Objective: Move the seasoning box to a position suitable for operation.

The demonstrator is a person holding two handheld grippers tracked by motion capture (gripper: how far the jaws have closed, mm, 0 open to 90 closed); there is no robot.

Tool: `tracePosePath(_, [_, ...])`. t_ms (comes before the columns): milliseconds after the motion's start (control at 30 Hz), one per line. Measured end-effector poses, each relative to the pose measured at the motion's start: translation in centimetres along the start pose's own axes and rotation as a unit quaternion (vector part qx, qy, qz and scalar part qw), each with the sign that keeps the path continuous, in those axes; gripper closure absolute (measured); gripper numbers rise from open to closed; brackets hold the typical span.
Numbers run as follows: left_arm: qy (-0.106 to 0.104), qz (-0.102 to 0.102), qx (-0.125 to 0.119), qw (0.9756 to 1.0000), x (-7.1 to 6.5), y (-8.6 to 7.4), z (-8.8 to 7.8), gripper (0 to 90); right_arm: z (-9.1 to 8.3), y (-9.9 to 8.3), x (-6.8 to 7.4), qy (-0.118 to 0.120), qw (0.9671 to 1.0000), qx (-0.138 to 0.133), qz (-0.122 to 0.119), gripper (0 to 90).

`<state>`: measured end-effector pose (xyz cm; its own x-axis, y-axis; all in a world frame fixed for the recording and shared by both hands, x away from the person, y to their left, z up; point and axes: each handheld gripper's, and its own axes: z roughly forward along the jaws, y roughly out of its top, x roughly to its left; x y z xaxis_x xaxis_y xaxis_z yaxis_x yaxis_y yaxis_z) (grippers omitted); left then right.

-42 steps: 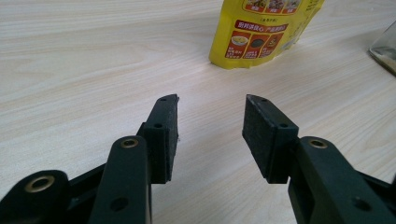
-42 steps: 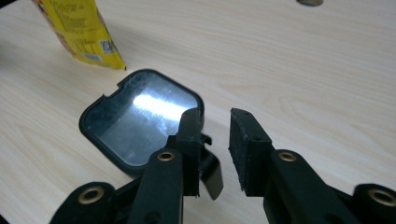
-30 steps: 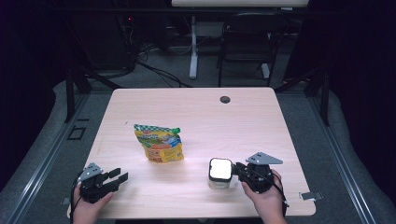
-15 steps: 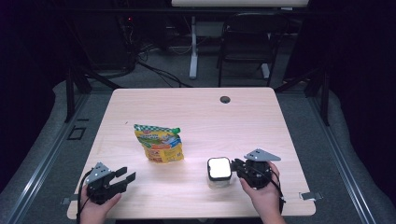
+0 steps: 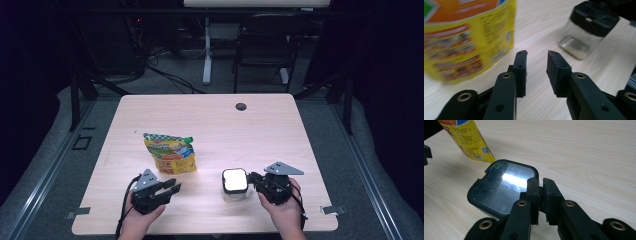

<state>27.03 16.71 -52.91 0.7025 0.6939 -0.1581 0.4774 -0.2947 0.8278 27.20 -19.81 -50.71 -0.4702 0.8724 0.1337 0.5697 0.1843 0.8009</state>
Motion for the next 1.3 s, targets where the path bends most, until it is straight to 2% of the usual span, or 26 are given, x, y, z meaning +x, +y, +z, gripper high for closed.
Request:
tracePosePath(133, [-0.018,0.013,0.001,0.9998,-1.5,0.9,1.4,73.6,0.0,-0.2,-0.3,0.008,0.9999,-0.003,0.014,84.1])
tracePosePath(233, [-0.023,0.022,0.009,0.9995,-2.3,1.2,2.4,75.8,0.0,-0.2,-0.5,0.017,0.9995,-0.007,0.026,84.1])
tracePosePath(367, [-0.036,0.023,0.014,0.999,-3.1,1.4,3.5,78.7,0.0,-0.3,-0.6,0.02,0.9994,-0.008,0.028,84.1])
tracePosePath(567, [-0.048,0.025,0.014,0.9984,-3.8,1.7,4.2,79.5,0.0,-0.3,-0.4,0.023,0.9992,-0.007,0.033,84.5])
tracePosePath(733, [-0.051,0.028,0.015,0.9982,-4.2,1.7,4.1,79.0,0.1,-0.3,0.2,0.039,0.9984,-0.003,0.04,86.4])
tracePosePath(833, [-0.048,0.027,0.017,0.9983,-4.4,1.6,4.1,77.7,0.1,-0.4,1.0,0.043,0.9986,0.002,0.029,86.0])
tracePosePath(1000, [-0.047,0.031,0.024,0.9981,-4.4,1.2,3.7,77.1,0.4,-0.4,1.8,0.058,0.998,0.004,0.026,84.8])
tracePosePath(1100, [-0.047,0.038,0.028,0.9978,-4.2,0.8,3.2,76.4,0.7,-0.4,2.5,0.067,0.9976,0.006,0.019,83.0])
tracePosePath(1200, [-0.046,0.037,0.03,0.9978,-3.7,0.4,2.8,76.8,1.1,-0.4,3.1,0.077,0.9968,0.014,0.014,82.2])
tracePosePath(1300, [-0.044,0.026,0.023,0.9984,-3.3,0.2,2.4,77.1,1.5,-0.2,4.0,0.087,0.996,0.02,-0.003,81.6])
